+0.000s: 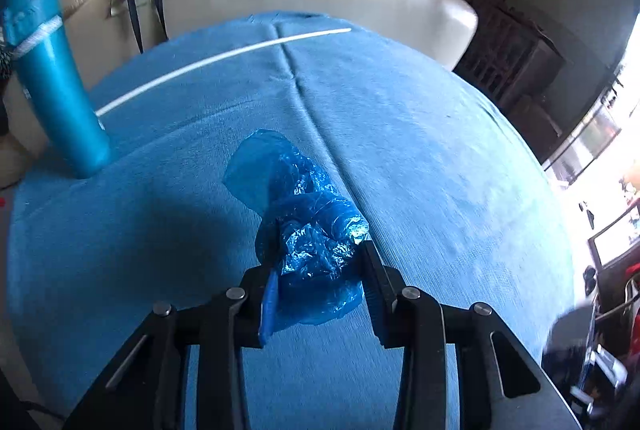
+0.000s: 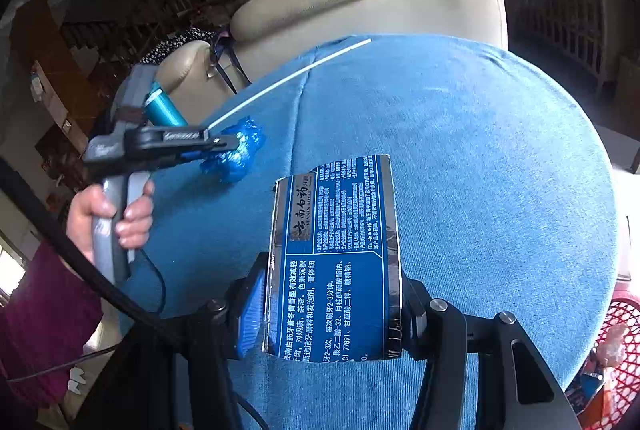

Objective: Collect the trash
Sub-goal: 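Lift the blue bag and blue box and carry them toward the red wastebasket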

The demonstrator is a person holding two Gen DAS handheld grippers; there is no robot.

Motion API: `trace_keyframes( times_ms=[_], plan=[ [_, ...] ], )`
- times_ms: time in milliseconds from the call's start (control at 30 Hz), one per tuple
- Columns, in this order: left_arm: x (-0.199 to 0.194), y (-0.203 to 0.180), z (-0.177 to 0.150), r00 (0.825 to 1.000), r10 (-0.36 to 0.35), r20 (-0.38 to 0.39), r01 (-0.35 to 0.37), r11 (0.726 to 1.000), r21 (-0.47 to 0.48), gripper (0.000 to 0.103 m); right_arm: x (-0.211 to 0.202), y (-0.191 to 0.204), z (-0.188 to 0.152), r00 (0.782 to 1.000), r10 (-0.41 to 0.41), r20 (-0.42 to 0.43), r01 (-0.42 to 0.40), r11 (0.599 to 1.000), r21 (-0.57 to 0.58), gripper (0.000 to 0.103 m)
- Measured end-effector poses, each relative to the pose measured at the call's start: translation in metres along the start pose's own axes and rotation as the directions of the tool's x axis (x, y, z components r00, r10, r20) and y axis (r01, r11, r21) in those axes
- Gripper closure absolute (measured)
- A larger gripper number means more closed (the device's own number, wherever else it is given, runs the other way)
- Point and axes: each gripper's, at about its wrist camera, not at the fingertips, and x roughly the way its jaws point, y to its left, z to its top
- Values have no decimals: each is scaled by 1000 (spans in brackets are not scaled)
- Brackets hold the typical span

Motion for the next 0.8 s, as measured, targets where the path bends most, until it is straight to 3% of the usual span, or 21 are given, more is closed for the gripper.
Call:
trace_keyframes(
  times_ms=[500, 800],
  plan=[
    [-110, -69, -64, 979, 22, 204, -61, 981, 186, 64, -62, -1, -19, 995, -42, 96, 41, 999, 12, 46],
    [-139, -104, -80, 969, -15, 246, -44, 972, 232, 64, -98, -21, -28, 987, -62, 149, 52, 996, 73, 46]
  ],
)
